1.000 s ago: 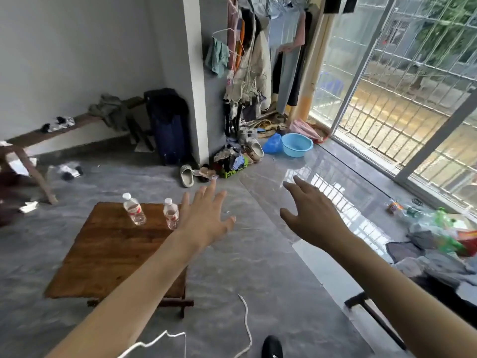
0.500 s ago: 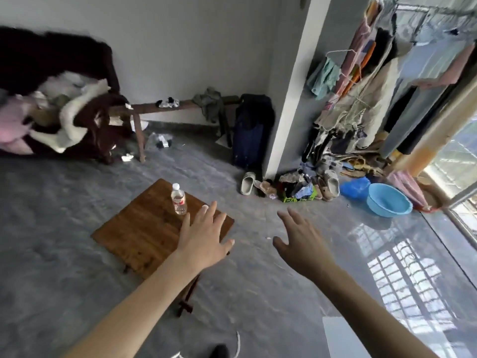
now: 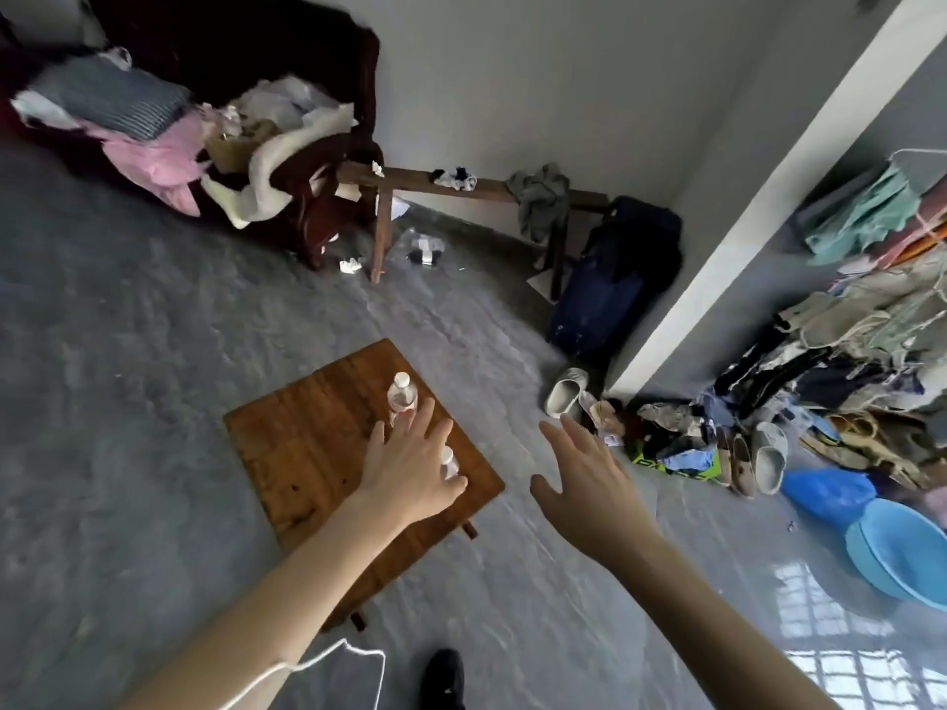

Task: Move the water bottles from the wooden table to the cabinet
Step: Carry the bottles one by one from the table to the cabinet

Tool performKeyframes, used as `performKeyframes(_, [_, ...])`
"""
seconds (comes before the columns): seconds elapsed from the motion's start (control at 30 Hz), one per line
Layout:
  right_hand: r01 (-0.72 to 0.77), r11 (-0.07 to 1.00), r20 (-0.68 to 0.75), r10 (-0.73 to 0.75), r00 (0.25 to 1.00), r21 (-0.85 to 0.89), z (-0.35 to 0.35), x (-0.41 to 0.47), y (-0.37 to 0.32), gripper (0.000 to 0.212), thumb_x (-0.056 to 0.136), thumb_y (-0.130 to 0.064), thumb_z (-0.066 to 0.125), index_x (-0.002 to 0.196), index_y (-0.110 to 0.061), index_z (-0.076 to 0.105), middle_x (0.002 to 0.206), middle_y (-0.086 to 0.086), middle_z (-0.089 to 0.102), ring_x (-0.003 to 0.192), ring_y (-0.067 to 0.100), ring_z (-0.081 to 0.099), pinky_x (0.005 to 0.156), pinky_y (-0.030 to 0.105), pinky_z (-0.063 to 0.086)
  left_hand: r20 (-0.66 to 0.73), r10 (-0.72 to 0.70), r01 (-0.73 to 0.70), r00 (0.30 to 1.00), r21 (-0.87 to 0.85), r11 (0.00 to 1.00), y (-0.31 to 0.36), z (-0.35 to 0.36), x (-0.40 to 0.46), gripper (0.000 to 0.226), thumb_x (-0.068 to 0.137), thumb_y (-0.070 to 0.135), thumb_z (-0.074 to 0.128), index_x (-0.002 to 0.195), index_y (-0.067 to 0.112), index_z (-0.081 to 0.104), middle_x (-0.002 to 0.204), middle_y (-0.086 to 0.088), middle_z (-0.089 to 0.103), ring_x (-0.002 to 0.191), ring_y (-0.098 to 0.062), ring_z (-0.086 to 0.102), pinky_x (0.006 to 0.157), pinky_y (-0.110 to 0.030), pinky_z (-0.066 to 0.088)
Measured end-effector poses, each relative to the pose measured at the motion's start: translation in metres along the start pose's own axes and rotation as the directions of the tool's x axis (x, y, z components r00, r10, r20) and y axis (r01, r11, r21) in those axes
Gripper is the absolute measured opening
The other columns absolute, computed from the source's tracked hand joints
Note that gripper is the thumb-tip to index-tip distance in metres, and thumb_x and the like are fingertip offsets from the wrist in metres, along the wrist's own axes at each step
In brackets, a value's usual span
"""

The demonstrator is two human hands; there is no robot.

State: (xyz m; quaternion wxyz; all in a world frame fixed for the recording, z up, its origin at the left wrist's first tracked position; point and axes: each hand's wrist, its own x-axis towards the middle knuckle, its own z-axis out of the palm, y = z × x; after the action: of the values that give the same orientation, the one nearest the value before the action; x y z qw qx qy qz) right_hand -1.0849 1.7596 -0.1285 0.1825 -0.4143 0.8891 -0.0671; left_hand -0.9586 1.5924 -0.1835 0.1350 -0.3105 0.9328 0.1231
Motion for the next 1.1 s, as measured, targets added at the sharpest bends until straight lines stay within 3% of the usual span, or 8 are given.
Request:
performKeyframes(0.17, [0.032,0.999,0.000,-0.032,0.999,0.027,-0.001,0.058,0.007,0.063,0.098,-0.045,0.047,0.154,-0.030,0.023,0.165,-0.001,0.018,0.150,0.023,0.022,0.121,0.043,0.021,0.025,-0.053,0.054,0.998,-0.007,0.999,-0.003,-0.001,0.043,0.081,0.097,0.062,0.047,0.162,0.025,0.015,0.172,-0.002,-0.005,0.159,-0.024,0.005,0.124,-0.053,0.014])
performKeyframes(0.47, [0.099,0.995,0.212,-0.100,0.972,0.016,0.042,0.127,0.029,0.060,0.101,-0.049,0.037,0.155,-0.028,0.022,0.166,0.000,0.016,0.151,0.023,0.021,0.121,0.041,0.019,0.113,-0.213,0.215,0.970,0.002,0.977,-0.030,0.028,0.077,0.092,0.093,0.061,0.057,0.162,0.025,0.008,0.172,-0.005,-0.006,0.159,-0.027,0.005,0.125,-0.052,0.015])
performKeyframes(0.8, [0.217,0.976,0.345,-0.211,0.915,0.020,0.102,0.199,0.069,0.061,0.100,-0.049,0.035,0.156,-0.031,0.018,0.164,-0.001,0.021,0.149,0.021,0.025,0.121,0.042,0.024,0.175,-0.406,0.423,0.897,-0.074,0.903,-0.022,0.095,0.112,0.097,0.090,0.063,0.062,0.162,0.029,0.006,0.172,-0.001,-0.006,0.159,-0.024,0.004,0.126,-0.048,0.015])
performKeyframes(1.1, [0.279,0.960,0.430,-0.267,0.862,0.038,0.184,0.245,0.098,0.066,0.095,-0.033,0.051,0.154,-0.031,0.020,0.153,-0.009,0.036,0.139,0.015,0.038,0.113,0.032,0.030,0.253,-0.512,0.567,0.821,-0.253,0.784,-0.018,0.185,0.141,0.106,0.085,0.053,0.075,0.162,0.028,0.008,0.172,0.002,-0.003,0.159,-0.020,0.005,0.127,-0.044,0.016])
